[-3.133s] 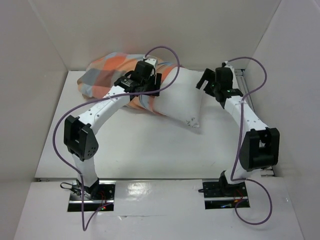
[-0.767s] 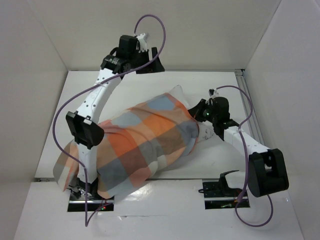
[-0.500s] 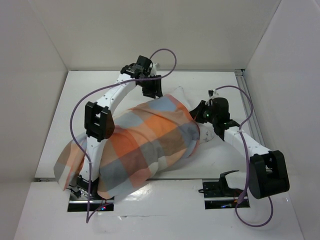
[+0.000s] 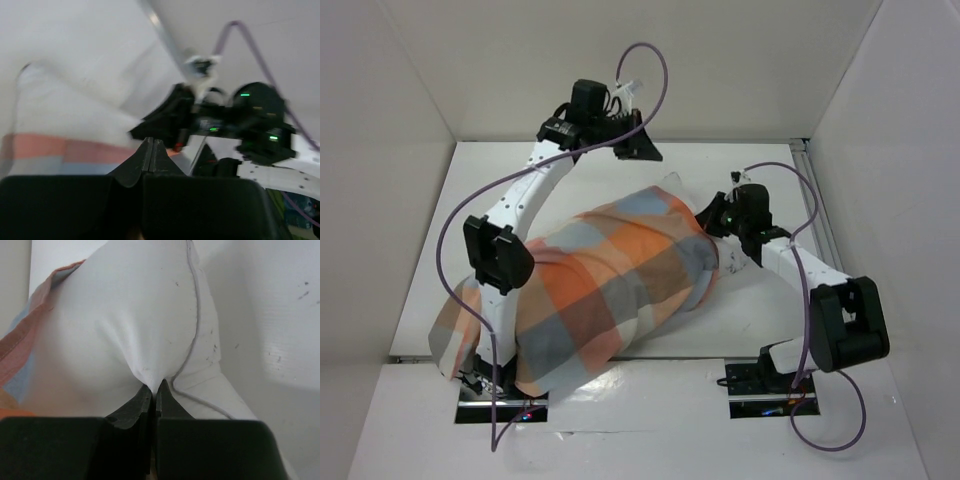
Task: Put the pillow into the pillowcase
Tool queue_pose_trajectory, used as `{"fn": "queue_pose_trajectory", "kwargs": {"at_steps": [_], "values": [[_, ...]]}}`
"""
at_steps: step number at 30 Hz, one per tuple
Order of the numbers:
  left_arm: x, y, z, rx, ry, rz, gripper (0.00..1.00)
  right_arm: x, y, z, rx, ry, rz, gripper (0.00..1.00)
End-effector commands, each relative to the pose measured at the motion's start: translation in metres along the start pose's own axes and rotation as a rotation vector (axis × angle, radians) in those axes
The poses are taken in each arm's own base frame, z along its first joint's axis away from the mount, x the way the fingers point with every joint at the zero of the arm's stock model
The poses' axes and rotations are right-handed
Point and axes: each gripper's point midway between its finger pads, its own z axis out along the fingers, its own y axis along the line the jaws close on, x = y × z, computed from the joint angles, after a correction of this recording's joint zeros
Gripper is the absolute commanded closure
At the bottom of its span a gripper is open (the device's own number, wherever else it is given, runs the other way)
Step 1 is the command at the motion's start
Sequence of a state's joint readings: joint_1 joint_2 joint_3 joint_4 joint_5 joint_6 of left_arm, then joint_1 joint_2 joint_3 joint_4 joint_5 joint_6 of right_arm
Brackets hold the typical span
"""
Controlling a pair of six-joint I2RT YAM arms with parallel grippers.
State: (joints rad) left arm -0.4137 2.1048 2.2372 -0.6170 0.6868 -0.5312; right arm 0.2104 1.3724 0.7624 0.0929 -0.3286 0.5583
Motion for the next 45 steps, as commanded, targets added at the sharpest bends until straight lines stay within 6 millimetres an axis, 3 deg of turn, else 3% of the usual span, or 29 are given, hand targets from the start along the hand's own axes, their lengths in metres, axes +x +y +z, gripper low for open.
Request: {"fn": "queue_pose_trajectory", "kwargs": {"at_steps": [1, 3, 4, 5, 6, 7, 8, 9, 10, 11, 13, 16, 18, 21, 22, 24, 25, 26, 28, 30, 34, 35, 38, 39, 41, 42, 45], "values": [[-0.036, -0.099, -0.029, 0.271, -0.105, 0.152, 1.00, -0.031, 0.027, 0.013, -0.058, -0.056, -0.004, 1.00], [-0.040, -0.099, -0.036, 0.214, -0.115, 0.133, 1.00, -0.038, 0.030, 0.017, -0.063, -0.062, -0.006, 1.00], [-0.047, -0.076, -0.031, 0.091, -0.157, 0.145, 1.00, -0.038, 0.030, 0.018, -0.062, -0.063, -0.018, 1.00], [-0.046, -0.064, -0.030, 0.035, -0.161, 0.147, 0.93, -0.039, 0.031, 0.017, -0.058, -0.057, -0.025, 1.00], [-0.045, -0.053, -0.030, -0.018, -0.162, 0.148, 0.78, -0.037, 0.029, 0.017, -0.053, -0.050, -0.033, 1.00], [-0.037, -0.026, -0.024, -0.120, -0.139, 0.133, 0.59, -0.037, 0.028, 0.017, -0.052, -0.051, -0.053, 1.00], [-0.026, -0.017, -0.012, -0.154, -0.107, 0.136, 0.42, -0.037, 0.028, 0.014, -0.042, -0.052, -0.051, 1.00], [-0.021, -0.009, -0.009, -0.197, -0.101, 0.139, 0.35, -0.031, 0.023, 0.014, -0.031, -0.037, -0.057, 1.00], [-0.020, 0.009, -0.005, -0.293, -0.106, 0.152, 0.18, -0.027, 0.020, 0.012, -0.028, -0.032, -0.067, 1.00], [-0.014, 0.017, -0.002, -0.341, -0.096, 0.163, 0.12, -0.022, 0.014, 0.012, -0.004, -0.023, -0.061, 1.00], [0.005, 0.035, 0.016, -0.436, -0.051, 0.172, 0.05, -0.017, 0.009, 0.008, 0.012, -0.021, -0.068, 1.00], [0.018, 0.049, 0.032, -0.481, -0.008, 0.203, 0.04, -0.008, 0.002, 0.006, 0.033, -0.005, -0.061, 1.00], [0.027, 0.050, 0.038, -0.473, 0.027, 0.212, 0.06, -0.004, -0.003, 0.006, 0.047, -0.001, -0.057, 1.00], [0.052, 0.046, 0.048, -0.428, 0.110, 0.210, 0.20, -0.001, -0.007, 0.004, 0.062, 0.003, -0.063, 1.00], [0.055, 0.047, 0.047, -0.432, 0.121, 0.205, 0.39, 0.001, -0.008, 0.003, 0.067, 0.010, -0.061, 1.00], [0.057, 0.054, 0.047, -0.465, 0.121, 0.193, 0.50, 0.000, -0.010, 0.003, 0.075, 0.005, -0.061, 1.00], [0.050, 0.050, 0.040, -0.476, 0.099, 0.201, 0.61, 0.000, -0.010, 0.003, 0.075, 0.005, -0.061, 1.00], [0.049, 0.054, 0.036, -0.511, 0.084, 0.193, 0.83, 0.002, -0.012, 0.005, 0.079, 0.013, -0.058, 1.00], [0.036, 0.045, 0.025, -0.526, 0.033, 0.202, 0.98, 0.002, -0.012, 0.005, 0.079, 0.013, -0.058, 1.00], [0.028, 0.040, 0.016, -0.544, 0.001, 0.212, 1.00, 0.002, -0.012, 0.005, 0.079, 0.013, -0.068, 1.00], [-0.003, 0.011, -0.017, -0.518, -0.125, 0.222, 1.00, 0.006, -0.017, 0.005, 0.098, 0.022, -0.063, 1.00], [-0.015, -0.006, -0.037, -0.494, -0.179, 0.223, 1.00, 0.005, -0.019, 0.005, 0.106, 0.017, -0.063, 1.00], [-0.037, -0.023, -0.067, -0.443, -0.274, 0.213, 1.00, 0.011, -0.023, 0.004, 0.115, 0.033, -0.069, 1.00], [-0.039, -0.039, -0.080, -0.382, -0.291, 0.215, 1.00, 0.011, -0.023, 0.004, 0.115, 0.033, -0.069, 1.00], [-0.051, -0.054, -0.092, -0.306, -0.344, 0.226, 1.00, 0.008, -0.019, 0.005, 0.097, 0.022, -0.074, 1.00], [-0.047, -0.069, -0.090, -0.230, -0.329, 0.235, 1.00, 0.010, -0.021, 0.006, 0.102, 0.028, -0.061, 1.00], [-0.055, -0.092, -0.087, -0.121, -0.344, 0.247, 1.00, -0.011, -0.003, 0.012, 0.048, -0.014, -0.067, 1.00]]}}
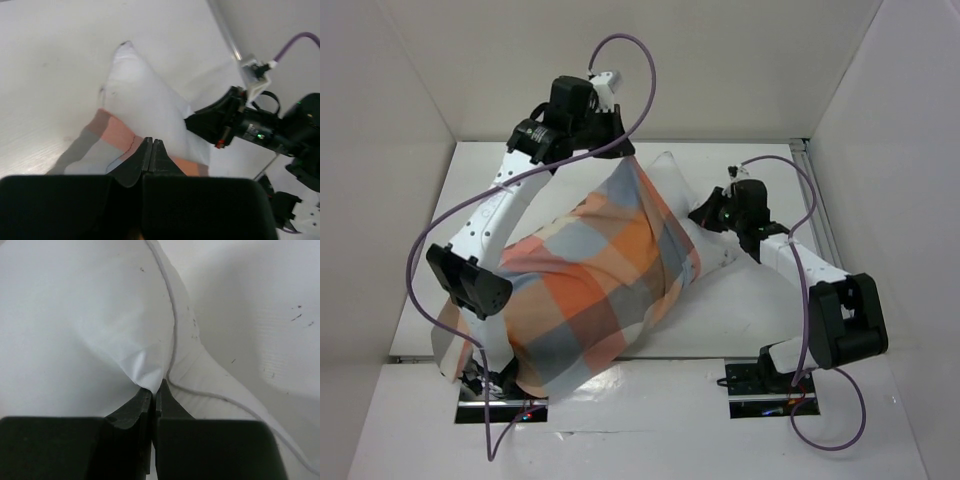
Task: Put the pillow into the pillowcase
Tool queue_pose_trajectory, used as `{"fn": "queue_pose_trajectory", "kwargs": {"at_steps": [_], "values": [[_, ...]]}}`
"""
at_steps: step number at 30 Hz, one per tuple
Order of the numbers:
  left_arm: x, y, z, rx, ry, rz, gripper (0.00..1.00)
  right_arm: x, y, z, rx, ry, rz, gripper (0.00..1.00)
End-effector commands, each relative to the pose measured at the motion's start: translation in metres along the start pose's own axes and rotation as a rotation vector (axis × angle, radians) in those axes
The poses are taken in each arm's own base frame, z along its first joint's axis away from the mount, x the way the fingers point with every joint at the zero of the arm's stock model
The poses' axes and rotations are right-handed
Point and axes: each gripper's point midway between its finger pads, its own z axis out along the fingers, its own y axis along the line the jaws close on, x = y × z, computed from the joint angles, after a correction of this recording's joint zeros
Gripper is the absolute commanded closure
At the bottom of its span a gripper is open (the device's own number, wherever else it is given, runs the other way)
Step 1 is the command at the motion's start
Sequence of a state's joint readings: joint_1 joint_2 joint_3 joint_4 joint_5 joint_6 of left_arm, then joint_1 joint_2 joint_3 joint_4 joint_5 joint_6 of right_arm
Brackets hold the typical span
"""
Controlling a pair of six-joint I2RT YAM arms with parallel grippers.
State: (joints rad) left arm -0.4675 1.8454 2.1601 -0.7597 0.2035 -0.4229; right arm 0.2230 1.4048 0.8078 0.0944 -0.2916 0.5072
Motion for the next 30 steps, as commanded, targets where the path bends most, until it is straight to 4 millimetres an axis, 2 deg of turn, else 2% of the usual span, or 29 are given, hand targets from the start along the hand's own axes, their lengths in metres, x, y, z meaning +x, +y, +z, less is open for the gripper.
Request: {"fn": "queue_pose_trajectory", "kwargs": {"at_steps": [1, 2, 4, 5, 6, 8, 9, 10, 11, 12, 13, 14, 16, 18, 19, 20, 21, 22, 23, 24, 25, 26, 27, 28, 29, 30], "values": [[-0.053, -0.072, -0.028, 0.304, -0.176, 0.031, 1.00, -0.021, 0.009, 0.006, 0.007, -0.031, -0.019, 1.00], [-0.052, -0.071, -0.016, 0.316, -0.163, 0.019, 1.00, -0.033, 0.016, 0.012, -0.013, -0.047, -0.026, 1.00], [-0.066, -0.080, -0.016, 0.379, -0.193, 0.007, 1.00, -0.058, 0.033, 0.013, -0.048, -0.072, -0.066, 1.00], [-0.065, -0.080, -0.004, 0.395, -0.185, -0.007, 1.00, -0.089, 0.056, 0.007, -0.094, -0.128, -0.102, 1.00], [-0.073, -0.078, -0.002, 0.408, -0.202, -0.019, 1.00, -0.092, 0.066, 0.008, -0.118, -0.122, -0.121, 1.00], [-0.092, -0.089, -0.003, 0.493, -0.251, -0.045, 1.00, -0.100, 0.094, -0.001, -0.219, -0.114, -0.185, 1.00], [-0.099, -0.086, 0.001, 0.512, -0.260, -0.064, 1.00, -0.091, 0.094, 0.006, -0.235, -0.066, -0.177, 1.00], [-0.101, -0.087, 0.015, 0.544, -0.253, -0.080, 1.00, -0.081, 0.103, 0.008, -0.270, -0.026, -0.190, 1.00], [-0.099, -0.094, 0.018, 0.602, -0.218, -0.122, 1.00, -0.058, 0.119, 0.007, -0.337, 0.037, -0.202, 1.00], [-0.101, -0.099, 0.022, 0.645, -0.224, -0.122, 1.00, -0.042, 0.126, 0.010, -0.375, 0.072, -0.201, 1.00], [-0.099, -0.099, 0.032, 0.669, -0.205, -0.153, 1.00, -0.017, 0.145, 0.007, -0.456, 0.130, -0.221, 1.00], [-0.097, -0.101, 0.033, 0.695, -0.193, -0.152, 1.00, 0.009, 0.145, 0.006, -0.487, 0.191, -0.199, 1.00], [-0.101, -0.105, 0.029, 0.720, -0.212, -0.137, 1.00, 0.037, 0.165, 0.006, -0.613, 0.240, -0.212, 1.00], [-0.105, -0.111, 0.020, 0.742, -0.216, -0.149, 1.00, 0.049, 0.175, 0.002, -0.732, 0.308, -0.221, 1.00], [-0.109, -0.109, 0.012, 0.754, -0.227, -0.142, 1.00, 0.061, 0.164, 0.016, -0.694, 0.368, -0.191, 1.00], [-0.114, -0.113, 0.004, 0.767, -0.251, -0.124, 1.00, 0.055, 0.154, 0.025, -0.639, 0.376, -0.182, 0.99], [-0.120, -0.111, -0.005, 0.765, -0.266, -0.127, 1.00, 0.034, 0.148, 0.039, -0.554, 0.312, -0.216, 0.92], [-0.131, -0.109, -0.023, 0.760, -0.304, -0.102, 1.00, 0.023, 0.140, 0.038, -0.483, 0.287, -0.215, 0.83], [-0.136, -0.104, -0.030, 0.741, -0.322, -0.099, 1.00, 0.003, 0.136, 0.036, -0.422, 0.208, -0.226, 0.65], [-0.137, -0.097, -0.033, 0.717, -0.329, -0.102, 1.00, -0.024, 0.115, 0.036, -0.283, 0.096, -0.190, 0.51], [-0.142, -0.094, -0.044, 0.711, -0.346, -0.097, 1.00, -0.031, 0.101, 0.029, -0.221, 0.030, -0.171, 0.41], [-0.147, -0.080, -0.047, 0.685, -0.359, -0.105, 1.00, -0.062, 0.105, 0.001, -0.191, -0.098, -0.161, 0.34], [-0.147, -0.067, -0.044, 0.660, -0.353, -0.123, 1.00, -0.084, 0.087, -0.021, -0.100, -0.215, -0.122, 0.19], [-0.147, -0.067, -0.043, 0.658, -0.356, -0.114, 1.00, -0.087, 0.070, -0.020, -0.037, -0.238, -0.095, 0.15], [-0.147, -0.061, -0.041, 0.647, -0.355, -0.121, 1.00, -0.099, 0.067, -0.040, 0.000, -0.296, -0.078, 0.12], [-0.148, -0.054, -0.041, 0.633, -0.354, -0.130, 1.00, -0.106, 0.052, -0.049, 0.073, -0.341, -0.065, 0.06]]}}
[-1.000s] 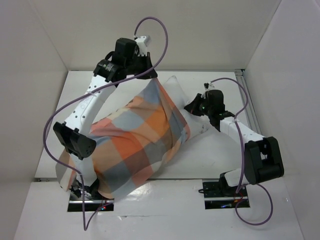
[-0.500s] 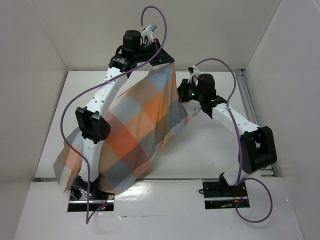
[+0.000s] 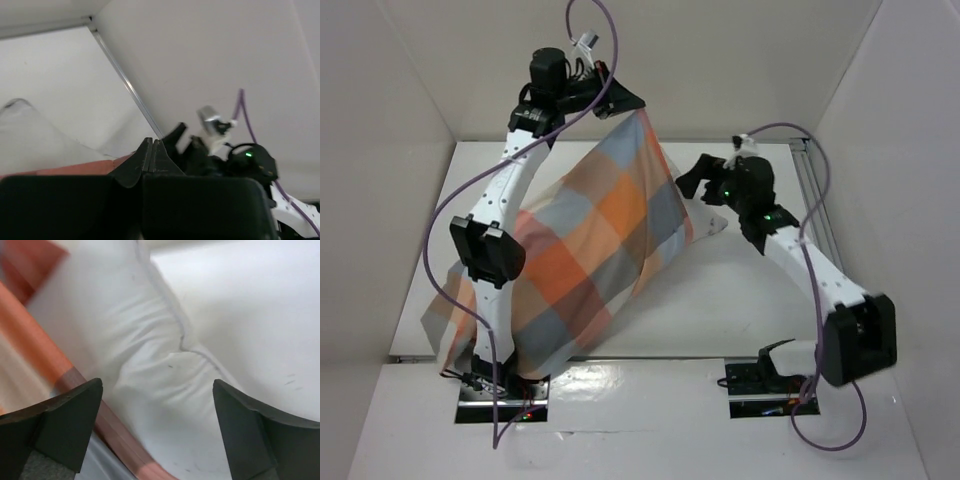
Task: Put the pillow into the pillowcase
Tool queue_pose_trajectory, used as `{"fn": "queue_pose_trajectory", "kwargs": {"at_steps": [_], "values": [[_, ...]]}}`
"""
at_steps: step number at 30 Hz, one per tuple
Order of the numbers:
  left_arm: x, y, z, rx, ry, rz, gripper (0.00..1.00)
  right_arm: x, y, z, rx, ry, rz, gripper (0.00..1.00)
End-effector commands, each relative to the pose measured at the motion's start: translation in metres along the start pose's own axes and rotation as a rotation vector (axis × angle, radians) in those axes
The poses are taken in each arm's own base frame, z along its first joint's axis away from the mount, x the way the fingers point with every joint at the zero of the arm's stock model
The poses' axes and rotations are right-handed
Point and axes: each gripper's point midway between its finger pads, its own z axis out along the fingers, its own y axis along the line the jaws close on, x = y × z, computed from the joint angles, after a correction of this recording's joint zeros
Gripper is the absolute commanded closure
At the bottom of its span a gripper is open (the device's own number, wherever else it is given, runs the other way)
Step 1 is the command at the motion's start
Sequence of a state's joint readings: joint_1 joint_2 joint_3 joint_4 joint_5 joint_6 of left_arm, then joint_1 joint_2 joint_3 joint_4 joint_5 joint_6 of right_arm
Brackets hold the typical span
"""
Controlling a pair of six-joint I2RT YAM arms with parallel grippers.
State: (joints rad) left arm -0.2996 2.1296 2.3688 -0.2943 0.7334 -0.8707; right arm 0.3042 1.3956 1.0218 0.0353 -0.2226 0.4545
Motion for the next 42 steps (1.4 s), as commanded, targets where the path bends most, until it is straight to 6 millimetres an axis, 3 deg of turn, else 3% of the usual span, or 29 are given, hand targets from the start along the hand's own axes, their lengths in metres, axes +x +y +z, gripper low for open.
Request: {"fn": "queue_pose_trajectory", "kwargs": {"at_steps": [1, 3, 7, 9, 10, 11, 13, 14, 15, 16, 18, 19, 21, 23, 24, 25, 29, 30, 32, 37, 38, 39, 42], "values": [[-0.049, -0.088, -0.040, 0.170, -0.167, 0.204, 1.00, -0.043, -0.026, -0.043, 0.211, -0.215, 0.045, 0.00], [-0.051, -0.081, -0.041, 0.158, -0.169, 0.197, 1.00, -0.037, -0.041, -0.056, 0.285, -0.216, 0.079, 0.00], [-0.053, -0.076, -0.041, 0.159, -0.168, 0.190, 1.00, 0.009, -0.061, -0.069, 0.328, -0.164, 0.148, 0.00], [-0.056, -0.073, -0.043, 0.152, -0.174, 0.190, 1.00, 0.010, -0.057, -0.082, 0.305, -0.200, 0.166, 0.06], [-0.057, -0.079, -0.047, 0.158, -0.179, 0.198, 1.00, 0.020, -0.060, -0.086, 0.310, -0.193, 0.182, 0.09], [-0.058, -0.084, -0.050, 0.162, -0.184, 0.205, 1.00, 0.018, -0.058, -0.091, 0.292, -0.220, 0.180, 0.10], [-0.062, -0.086, -0.054, 0.162, -0.196, 0.214, 1.00, 0.005, -0.050, -0.116, 0.256, -0.315, 0.186, 0.12], [-0.066, -0.081, -0.057, 0.149, -0.200, 0.208, 1.00, 0.014, -0.053, -0.122, 0.249, -0.327, 0.185, 0.13], [-0.070, -0.083, -0.063, 0.146, -0.213, 0.216, 1.00, 0.001, -0.040, -0.143, 0.192, -0.413, 0.169, 0.15], [-0.070, -0.083, -0.064, 0.146, -0.213, 0.216, 1.00, 0.014, -0.041, -0.146, 0.172, -0.396, 0.145, 0.24], [-0.076, -0.093, -0.078, 0.145, -0.237, 0.234, 1.00, 0.020, -0.029, -0.155, 0.092, -0.400, 0.093, 0.35], [-0.076, -0.095, -0.079, 0.150, -0.240, 0.228, 1.00, 0.031, -0.027, -0.150, 0.066, -0.354, 0.071, 0.38], [-0.077, -0.100, -0.082, 0.161, -0.248, 0.232, 1.00, 0.075, -0.020, -0.125, -0.028, -0.157, 0.065, 0.38], [-0.076, -0.116, -0.090, 0.181, -0.252, 0.254, 1.00, 0.108, -0.009, -0.110, -0.144, -0.021, 0.103, 0.30], [-0.076, -0.116, -0.091, 0.181, -0.252, 0.254, 1.00, 0.108, -0.006, -0.097, -0.185, -0.021, 0.106, 0.21], [-0.076, -0.124, -0.095, 0.188, -0.258, 0.264, 1.00, 0.109, -0.006, -0.092, -0.201, -0.027, 0.114, 0.19], [-0.073, -0.127, -0.102, 0.195, -0.245, 0.260, 1.00, 0.102, -0.012, -0.066, -0.204, -0.072, 0.080, 0.19], [-0.072, -0.128, -0.102, 0.200, -0.237, 0.262, 1.00, 0.092, -0.002, -0.060, -0.239, -0.076, 0.055, 0.20], [-0.072, -0.130, -0.102, 0.206, -0.240, 0.260, 1.00, 0.095, 0.000, -0.043, -0.277, -0.044, 0.044, 0.24], [-0.071, -0.135, -0.105, 0.215, -0.237, 0.268, 1.00, 0.102, 0.054, -0.035, -0.567, 0.050, -0.059, 0.30], [-0.071, -0.136, -0.105, 0.216, -0.236, 0.258, 1.00, 0.108, 0.052, -0.032, -0.572, 0.069, -0.054, 0.30], [-0.070, -0.138, -0.106, 0.228, -0.231, 0.269, 1.00, 0.111, 0.063, -0.033, -0.606, 0.080, -0.057, 0.30], [-0.070, -0.138, -0.106, 0.229, -0.231, 0.269, 1.00, 0.102, 0.071, -0.032, -0.624, 0.033, -0.055, 0.37]]}}
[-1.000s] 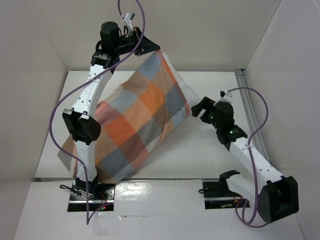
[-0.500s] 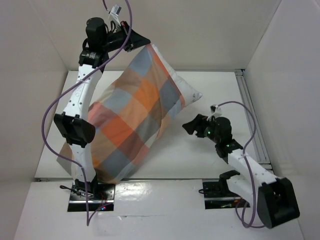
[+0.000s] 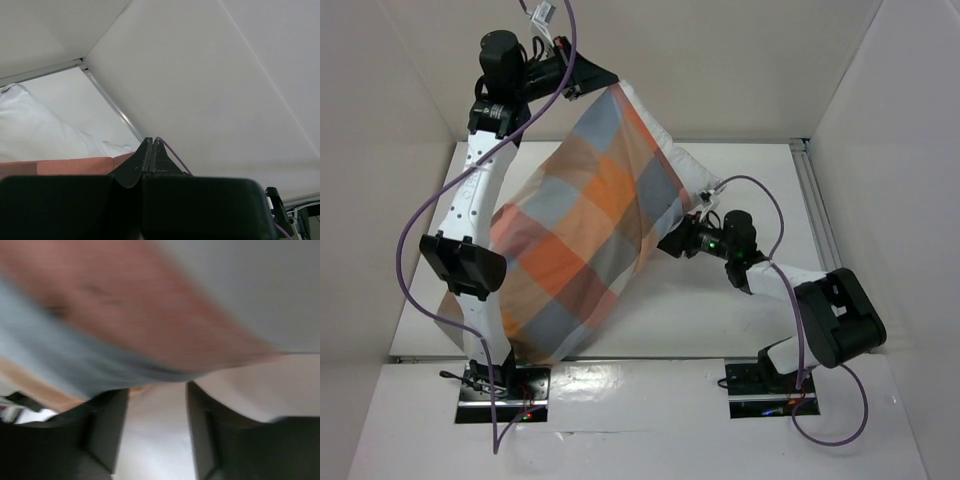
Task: Put the pillow into the pillowcase
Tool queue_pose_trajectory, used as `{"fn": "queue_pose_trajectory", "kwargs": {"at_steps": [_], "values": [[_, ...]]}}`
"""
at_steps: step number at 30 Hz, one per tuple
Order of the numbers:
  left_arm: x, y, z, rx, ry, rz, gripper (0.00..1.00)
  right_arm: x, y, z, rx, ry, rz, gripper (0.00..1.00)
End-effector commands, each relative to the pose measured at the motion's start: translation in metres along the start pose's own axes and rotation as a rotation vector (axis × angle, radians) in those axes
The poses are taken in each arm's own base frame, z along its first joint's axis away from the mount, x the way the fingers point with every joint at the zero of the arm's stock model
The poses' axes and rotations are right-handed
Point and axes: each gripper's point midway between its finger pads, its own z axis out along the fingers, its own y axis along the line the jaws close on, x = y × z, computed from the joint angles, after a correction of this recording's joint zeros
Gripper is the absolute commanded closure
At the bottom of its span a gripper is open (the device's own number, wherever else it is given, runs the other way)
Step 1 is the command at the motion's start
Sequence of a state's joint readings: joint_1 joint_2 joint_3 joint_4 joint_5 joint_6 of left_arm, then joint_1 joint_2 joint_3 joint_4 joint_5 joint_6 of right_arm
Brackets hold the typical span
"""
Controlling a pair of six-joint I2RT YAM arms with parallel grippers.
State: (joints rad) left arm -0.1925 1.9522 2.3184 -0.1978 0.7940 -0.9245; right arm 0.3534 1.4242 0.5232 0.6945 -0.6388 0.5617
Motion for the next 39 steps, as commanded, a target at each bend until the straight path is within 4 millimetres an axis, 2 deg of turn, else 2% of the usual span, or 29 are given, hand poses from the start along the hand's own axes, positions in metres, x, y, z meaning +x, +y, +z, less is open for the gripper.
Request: {"fn": "queue_pose_trajectory", "kwargs": {"at_steps": [1, 3, 5, 8, 10, 12, 13, 14, 16, 17, 18, 20, 21, 22, 24, 25, 26, 27, 28, 30, 31, 32, 33, 34, 35, 36, 37, 38, 39], "values": [[-0.028, -0.074, -0.022, 0.152, -0.091, 0.157, 1.00, -0.038, 0.048, 0.006, -0.193, -0.115, -0.122, 0.46], [-0.029, -0.079, -0.024, 0.156, -0.095, 0.164, 1.00, -0.044, 0.049, 0.008, -0.196, -0.129, -0.104, 0.63], [-0.032, -0.077, -0.026, 0.149, -0.100, 0.165, 1.00, -0.055, 0.052, 0.010, -0.190, -0.158, -0.103, 0.92], [-0.032, -0.077, -0.026, 0.149, -0.100, 0.165, 1.00, -0.071, 0.059, 0.007, -0.174, -0.197, -0.112, 1.00], [-0.033, -0.068, -0.028, 0.129, -0.101, 0.153, 1.00, -0.078, 0.063, -0.003, -0.136, -0.216, -0.133, 1.00], [-0.039, -0.060, -0.035, 0.106, -0.112, 0.149, 1.00, -0.099, 0.066, -0.019, -0.050, -0.297, -0.168, 1.00], [-0.039, -0.064, -0.037, 0.113, -0.119, 0.161, 1.00, -0.103, 0.065, -0.024, -0.016, -0.316, -0.175, 1.00], [-0.040, -0.053, -0.038, 0.094, -0.121, 0.150, 1.00, -0.117, 0.064, -0.030, 0.034, -0.361, -0.215, 1.00], [-0.049, -0.058, -0.049, 0.092, -0.149, 0.169, 1.00, -0.137, 0.078, -0.042, 0.055, -0.404, -0.257, 1.00], [-0.048, -0.055, -0.048, 0.091, -0.147, 0.156, 1.00, -0.148, 0.079, -0.047, 0.088, -0.435, -0.296, 1.00], [-0.054, -0.053, -0.052, 0.087, -0.162, 0.169, 1.00, -0.165, 0.092, -0.049, 0.074, -0.463, -0.324, 1.00], [-0.062, -0.048, -0.060, 0.072, -0.182, 0.168, 1.00, -0.184, 0.102, -0.051, 0.085, -0.480, -0.361, 1.00], [-0.069, -0.062, -0.066, 0.093, -0.193, 0.182, 1.00, -0.196, 0.106, -0.051, 0.094, -0.497, -0.404, 1.00], [-0.075, -0.059, -0.067, 0.093, -0.205, 0.187, 1.00, -0.226, 0.130, -0.056, 0.069, -0.550, -0.451, 1.00], [-0.092, -0.060, -0.077, 0.105, -0.236, 0.180, 1.00, -0.252, 0.132, -0.045, 0.097, -0.550, -0.512, 1.00], [-0.096, -0.062, -0.084, 0.116, -0.239, 0.177, 1.00, -0.287, 0.164, -0.055, 0.067, -0.618, -0.565, 1.00], [-0.111, -0.064, -0.096, 0.125, -0.282, 0.211, 1.00, -0.298, 0.167, -0.051, 0.068, -0.625, -0.581, 1.00], [-0.114, -0.067, -0.103, 0.140, -0.285, 0.178, 1.00, -0.312, 0.184, -0.060, 0.054, -0.665, -0.618, 1.00], [-0.119, -0.068, -0.111, 0.146, -0.293, 0.180, 1.00, -0.331, 0.211, -0.075, 0.019, -0.721, -0.662, 1.00], [-0.131, -0.077, -0.133, 0.149, -0.335, 0.223, 1.00, -0.339, 0.227, -0.087, 0.014, -0.747, -0.695, 1.00], [-0.134, -0.079, -0.140, 0.143, -0.347, 0.225, 1.00, -0.336, 0.225, -0.090, 0.026, -0.741, -0.715, 1.00], [-0.137, -0.091, -0.155, 0.133, -0.371, 0.245, 1.00, -0.329, 0.224, -0.095, 0.041, -0.723, -0.722, 1.00], [-0.137, -0.093, -0.162, 0.128, -0.382, 0.251, 1.00, -0.322, 0.209, -0.092, 0.086, -0.698, -0.712, 1.00], [-0.136, -0.087, -0.166, 0.117, -0.390, 0.253, 1.00, -0.316, 0.189, -0.089, 0.153, -0.677, -0.686, 1.00], [-0.135, -0.096, -0.173, 0.112, -0.400, 0.267, 1.00, -0.289, 0.147, -0.073, 0.237, -0.578, -0.642, 1.00], [-0.136, -0.096, -0.176, 0.103, -0.406, 0.269, 1.00, -0.276, 0.124, -0.069, 0.296, -0.541, -0.620, 1.00], [-0.138, -0.089, -0.179, 0.089, -0.411, 0.261, 1.00, -0.272, 0.100, -0.071, 0.378, -0.539, -0.592, 1.00], [-0.138, -0.089, -0.179, 0.089, -0.411, 0.261, 1.00, -0.259, 0.075, -0.063, 0.431, -0.500, -0.566, 1.00], [-0.138, -0.089, -0.179, 0.091, -0.411, 0.249, 1.00, -0.260, 0.061, -0.054, 0.463, -0.491, -0.554, 1.00]]}}
